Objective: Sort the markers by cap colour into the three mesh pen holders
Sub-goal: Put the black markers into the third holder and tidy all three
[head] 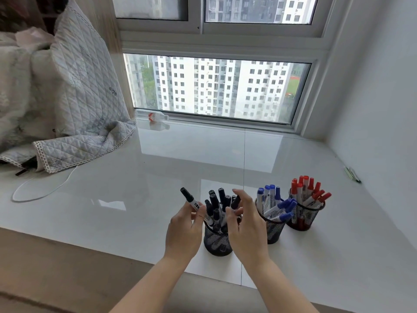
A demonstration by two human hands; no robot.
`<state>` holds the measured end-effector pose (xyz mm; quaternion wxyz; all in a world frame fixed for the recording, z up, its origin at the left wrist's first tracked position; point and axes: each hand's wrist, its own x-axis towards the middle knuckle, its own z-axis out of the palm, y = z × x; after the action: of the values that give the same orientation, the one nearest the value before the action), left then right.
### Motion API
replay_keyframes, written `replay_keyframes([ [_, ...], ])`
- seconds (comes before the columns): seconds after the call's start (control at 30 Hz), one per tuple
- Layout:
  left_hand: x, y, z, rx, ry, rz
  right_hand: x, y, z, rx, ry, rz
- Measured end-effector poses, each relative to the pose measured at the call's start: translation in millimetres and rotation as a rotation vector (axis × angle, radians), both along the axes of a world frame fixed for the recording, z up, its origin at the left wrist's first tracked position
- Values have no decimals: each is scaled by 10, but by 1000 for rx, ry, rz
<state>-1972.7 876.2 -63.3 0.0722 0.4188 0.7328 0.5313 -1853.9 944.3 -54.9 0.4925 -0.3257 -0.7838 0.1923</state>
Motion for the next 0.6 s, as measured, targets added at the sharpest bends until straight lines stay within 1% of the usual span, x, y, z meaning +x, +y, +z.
replay_keyframes([
  [0.17, -10, 6, -11, 17, -34, 3, 17, -7, -64, -11, -61, 6],
  [0.33, -29, 57, -43, -64, 18, -11, 9, -1, -71, -2, -58, -54],
  [0.43, -13, 80, -26, -90, 85, -13, 32, -16, -118, -73, -118, -34],
  [0.6, -37, 83, 15, -109, 147, -13, 57, 13, -140, -174, -124, -11],
])
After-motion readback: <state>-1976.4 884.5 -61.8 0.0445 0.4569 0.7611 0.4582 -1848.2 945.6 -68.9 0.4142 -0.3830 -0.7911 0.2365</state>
